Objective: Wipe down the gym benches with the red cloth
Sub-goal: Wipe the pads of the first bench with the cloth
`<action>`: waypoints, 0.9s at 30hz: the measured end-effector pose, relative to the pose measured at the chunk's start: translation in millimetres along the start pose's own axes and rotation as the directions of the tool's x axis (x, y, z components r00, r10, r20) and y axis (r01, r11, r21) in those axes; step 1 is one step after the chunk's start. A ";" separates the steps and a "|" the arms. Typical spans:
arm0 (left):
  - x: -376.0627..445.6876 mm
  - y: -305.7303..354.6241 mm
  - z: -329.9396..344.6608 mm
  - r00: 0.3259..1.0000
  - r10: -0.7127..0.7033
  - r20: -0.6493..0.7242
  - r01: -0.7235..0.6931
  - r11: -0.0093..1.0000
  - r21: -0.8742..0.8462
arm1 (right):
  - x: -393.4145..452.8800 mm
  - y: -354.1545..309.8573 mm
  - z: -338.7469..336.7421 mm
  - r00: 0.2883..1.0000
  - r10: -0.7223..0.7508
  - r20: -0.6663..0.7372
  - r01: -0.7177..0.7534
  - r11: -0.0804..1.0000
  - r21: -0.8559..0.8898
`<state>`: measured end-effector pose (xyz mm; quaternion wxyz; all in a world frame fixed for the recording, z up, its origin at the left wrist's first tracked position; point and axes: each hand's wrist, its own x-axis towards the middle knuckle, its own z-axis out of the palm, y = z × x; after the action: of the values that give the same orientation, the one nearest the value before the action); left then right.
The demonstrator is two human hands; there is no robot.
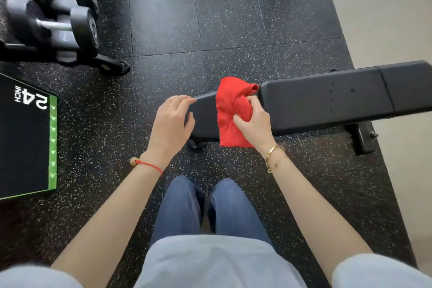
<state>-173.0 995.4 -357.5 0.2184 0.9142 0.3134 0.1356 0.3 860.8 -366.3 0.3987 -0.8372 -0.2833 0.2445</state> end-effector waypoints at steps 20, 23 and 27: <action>38.8 -153.7 293.2 0.987 0.062 -0.148 -0.051 0.996 0.079 | 114.9 231.2 150.5 0.855 -0.470 -0.221 0.336 0.825 -0.454; 41.3 -162.8 305.7 0.977 0.064 -0.206 -0.047 0.995 0.084 | 117.2 232.4 157.2 0.790 -0.570 -0.228 0.281 0.665 -0.692; 43.7 -167.6 311.4 0.959 0.038 -0.280 -0.024 0.998 0.054 | 121.9 228.9 180.2 0.882 -0.448 0.145 0.410 0.577 -0.707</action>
<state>-105.8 1043.9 -704.1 0.1466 0.8956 0.3302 0.2594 37.5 918.4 -674.6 0.0923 -0.8368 -0.5396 -0.0110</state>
